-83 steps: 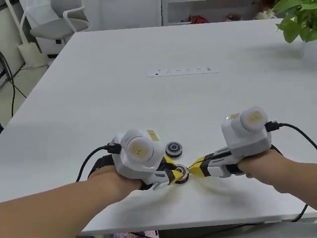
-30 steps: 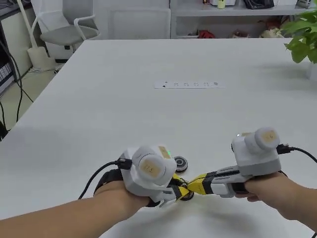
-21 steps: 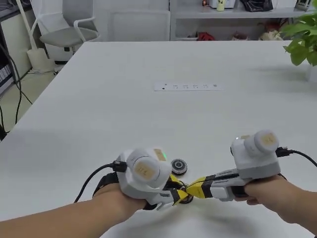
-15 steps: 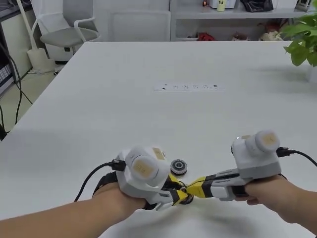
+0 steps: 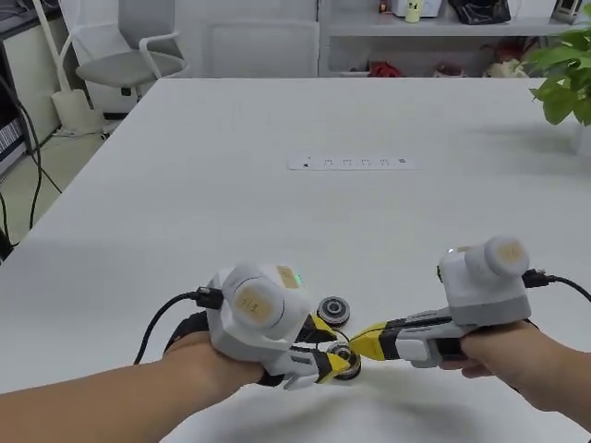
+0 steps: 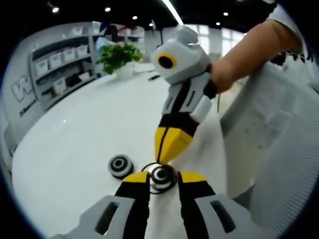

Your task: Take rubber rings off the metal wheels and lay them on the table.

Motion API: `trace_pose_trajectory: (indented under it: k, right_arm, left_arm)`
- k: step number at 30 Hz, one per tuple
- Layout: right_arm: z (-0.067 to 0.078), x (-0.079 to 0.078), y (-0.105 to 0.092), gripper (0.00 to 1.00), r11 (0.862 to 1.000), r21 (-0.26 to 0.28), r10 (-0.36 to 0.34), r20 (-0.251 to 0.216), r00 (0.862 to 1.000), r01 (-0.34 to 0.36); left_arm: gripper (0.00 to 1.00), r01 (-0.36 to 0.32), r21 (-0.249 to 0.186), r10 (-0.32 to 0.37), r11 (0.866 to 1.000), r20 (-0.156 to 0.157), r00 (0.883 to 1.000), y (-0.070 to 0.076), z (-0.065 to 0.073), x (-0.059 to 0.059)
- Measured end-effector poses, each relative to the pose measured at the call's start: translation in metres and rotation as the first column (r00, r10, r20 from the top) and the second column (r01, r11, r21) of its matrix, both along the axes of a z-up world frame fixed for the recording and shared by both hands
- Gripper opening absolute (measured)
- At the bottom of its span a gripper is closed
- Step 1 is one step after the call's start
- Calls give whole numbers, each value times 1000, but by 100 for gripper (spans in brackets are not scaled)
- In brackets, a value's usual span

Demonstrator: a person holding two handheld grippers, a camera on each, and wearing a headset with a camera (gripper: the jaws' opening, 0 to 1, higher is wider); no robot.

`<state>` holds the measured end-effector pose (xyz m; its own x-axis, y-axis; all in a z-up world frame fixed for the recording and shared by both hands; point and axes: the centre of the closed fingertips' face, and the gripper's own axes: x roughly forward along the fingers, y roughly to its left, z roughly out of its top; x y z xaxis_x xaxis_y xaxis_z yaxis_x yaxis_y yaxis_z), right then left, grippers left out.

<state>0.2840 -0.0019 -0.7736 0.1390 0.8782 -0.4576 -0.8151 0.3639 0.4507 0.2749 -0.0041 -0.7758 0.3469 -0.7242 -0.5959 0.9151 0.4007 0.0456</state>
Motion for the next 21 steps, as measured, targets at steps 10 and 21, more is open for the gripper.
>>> trace_pose_trajectory:
  k: [10, 21]
  right_arm:
    - [10, -3, 5, 0, 999, 37, 12, -13, 1000, -12]
    - [24, -11, 11, 0, 998, 67, 14, -20, 1000, -13]
  left_arm:
    - [33, -8, -47, 7, 999, -18, 1000, 6, 15, -6]
    - [41, -32, -96, 32, 995, -5, 999, 24, 35, -7]
